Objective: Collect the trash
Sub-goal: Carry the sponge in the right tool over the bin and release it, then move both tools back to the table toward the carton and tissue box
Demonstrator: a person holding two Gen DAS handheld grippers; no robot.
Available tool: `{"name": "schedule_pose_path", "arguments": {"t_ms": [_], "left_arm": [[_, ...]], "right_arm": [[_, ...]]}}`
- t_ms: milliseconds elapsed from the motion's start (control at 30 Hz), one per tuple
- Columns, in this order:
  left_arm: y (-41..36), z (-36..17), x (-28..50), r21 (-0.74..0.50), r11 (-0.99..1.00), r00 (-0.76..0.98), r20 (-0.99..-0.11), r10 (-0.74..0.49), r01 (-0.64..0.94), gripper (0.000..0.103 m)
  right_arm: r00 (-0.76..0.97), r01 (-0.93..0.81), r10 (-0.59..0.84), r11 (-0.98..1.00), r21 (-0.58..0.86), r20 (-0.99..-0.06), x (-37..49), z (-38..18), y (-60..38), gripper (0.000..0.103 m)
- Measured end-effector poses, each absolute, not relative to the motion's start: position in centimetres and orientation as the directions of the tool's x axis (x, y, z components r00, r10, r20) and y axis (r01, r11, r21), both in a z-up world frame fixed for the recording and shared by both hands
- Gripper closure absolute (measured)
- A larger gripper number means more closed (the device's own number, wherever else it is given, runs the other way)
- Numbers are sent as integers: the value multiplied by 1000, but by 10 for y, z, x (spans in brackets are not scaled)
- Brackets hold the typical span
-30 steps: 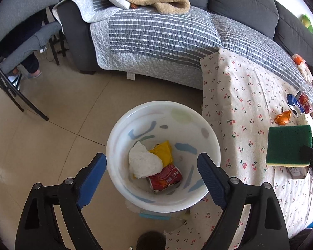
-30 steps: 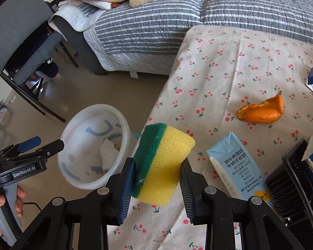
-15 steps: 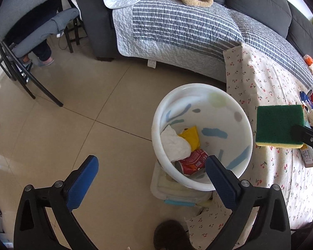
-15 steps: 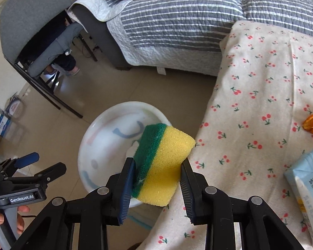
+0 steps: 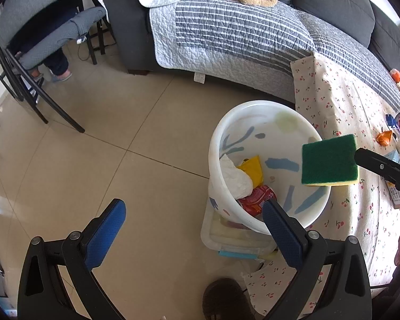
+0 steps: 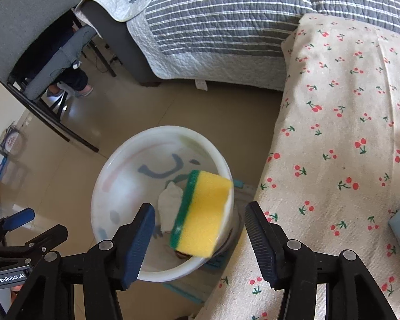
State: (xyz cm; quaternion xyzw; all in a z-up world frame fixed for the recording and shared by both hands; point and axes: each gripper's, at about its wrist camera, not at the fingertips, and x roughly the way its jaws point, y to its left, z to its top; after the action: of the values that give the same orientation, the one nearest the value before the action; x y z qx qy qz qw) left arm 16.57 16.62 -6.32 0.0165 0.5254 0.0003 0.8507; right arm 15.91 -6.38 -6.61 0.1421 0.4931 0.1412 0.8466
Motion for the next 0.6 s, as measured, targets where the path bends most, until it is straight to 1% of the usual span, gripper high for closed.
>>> {"name": "schedule_pose_path", "arguments": {"t_ms": [100,167,367,600], "left_arm": [[166,-63,166,26,1000,448,-894,17,15,0],[166,-62,165,22,1000,449,-893,13,15,0],[157,-59,164,18,999,455,-890,4,28,0],[135,-52,164,28,997,464,-886,-8,71,0]], "right_arm": [[477,-93,371,923,374,-797,156,-60,-68,41],[484,-92,361,927,364,-797,152,-55,-71,36],[491,-88,303,950,300,-817,135,-39,-88,29],[526,-58,249,964,258,-813,98,-12,-145,21]]}}
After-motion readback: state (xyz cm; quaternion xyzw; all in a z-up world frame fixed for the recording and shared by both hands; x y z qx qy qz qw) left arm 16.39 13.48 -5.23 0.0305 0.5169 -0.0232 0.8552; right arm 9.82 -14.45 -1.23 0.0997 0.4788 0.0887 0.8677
